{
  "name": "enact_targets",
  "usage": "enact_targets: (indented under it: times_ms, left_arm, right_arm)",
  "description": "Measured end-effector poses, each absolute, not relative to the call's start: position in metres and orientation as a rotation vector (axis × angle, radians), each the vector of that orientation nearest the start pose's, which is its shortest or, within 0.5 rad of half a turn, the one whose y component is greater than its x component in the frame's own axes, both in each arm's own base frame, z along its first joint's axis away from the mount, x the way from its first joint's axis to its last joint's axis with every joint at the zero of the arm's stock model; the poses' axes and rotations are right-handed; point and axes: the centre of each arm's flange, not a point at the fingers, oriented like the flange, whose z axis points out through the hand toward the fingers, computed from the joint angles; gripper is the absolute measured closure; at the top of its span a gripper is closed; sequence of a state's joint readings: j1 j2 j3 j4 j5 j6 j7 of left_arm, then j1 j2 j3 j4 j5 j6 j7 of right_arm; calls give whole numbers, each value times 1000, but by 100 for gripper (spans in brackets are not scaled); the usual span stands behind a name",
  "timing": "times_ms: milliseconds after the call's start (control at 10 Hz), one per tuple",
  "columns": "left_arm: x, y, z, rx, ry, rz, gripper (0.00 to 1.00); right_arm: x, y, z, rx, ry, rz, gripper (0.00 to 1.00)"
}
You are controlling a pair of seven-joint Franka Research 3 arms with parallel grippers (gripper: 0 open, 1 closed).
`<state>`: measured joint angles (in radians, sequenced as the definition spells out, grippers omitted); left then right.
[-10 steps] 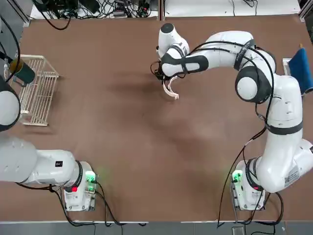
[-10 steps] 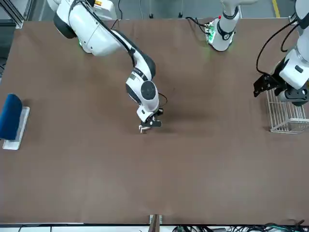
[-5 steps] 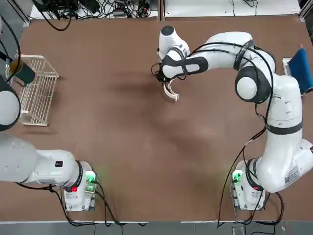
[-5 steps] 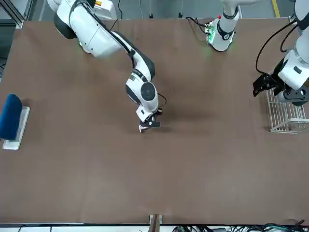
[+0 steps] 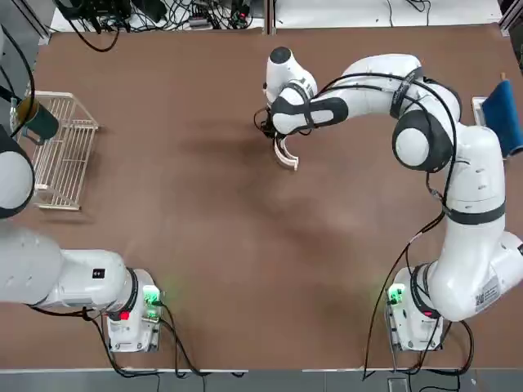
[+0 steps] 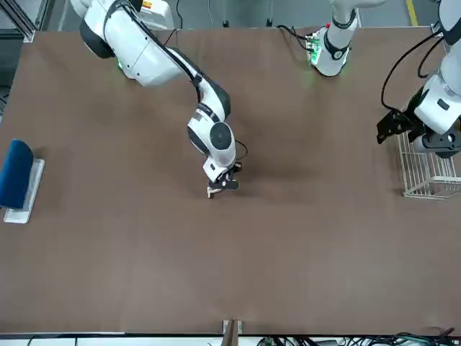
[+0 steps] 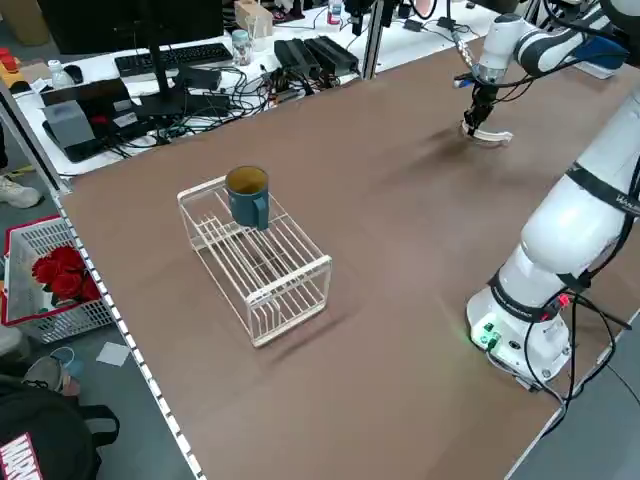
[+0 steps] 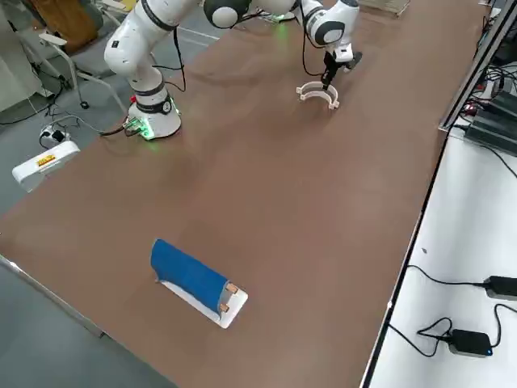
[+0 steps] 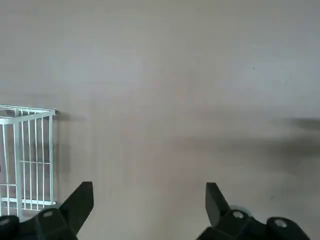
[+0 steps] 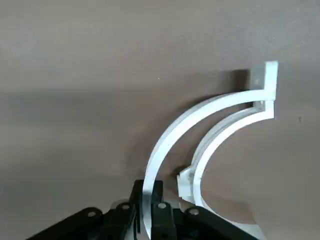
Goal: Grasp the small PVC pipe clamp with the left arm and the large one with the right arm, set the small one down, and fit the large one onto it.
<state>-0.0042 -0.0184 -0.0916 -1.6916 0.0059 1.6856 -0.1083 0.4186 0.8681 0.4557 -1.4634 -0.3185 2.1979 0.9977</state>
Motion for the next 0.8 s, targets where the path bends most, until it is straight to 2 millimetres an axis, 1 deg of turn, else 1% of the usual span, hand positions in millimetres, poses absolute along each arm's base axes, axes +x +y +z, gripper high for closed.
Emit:
enact_targets:
  times_ms: [800]
  left_arm:
    - [553, -54, 584, -3133, -16, 10, 1]
  right_arm:
    - [510, 501, 196, -3094, 114, 129, 85]
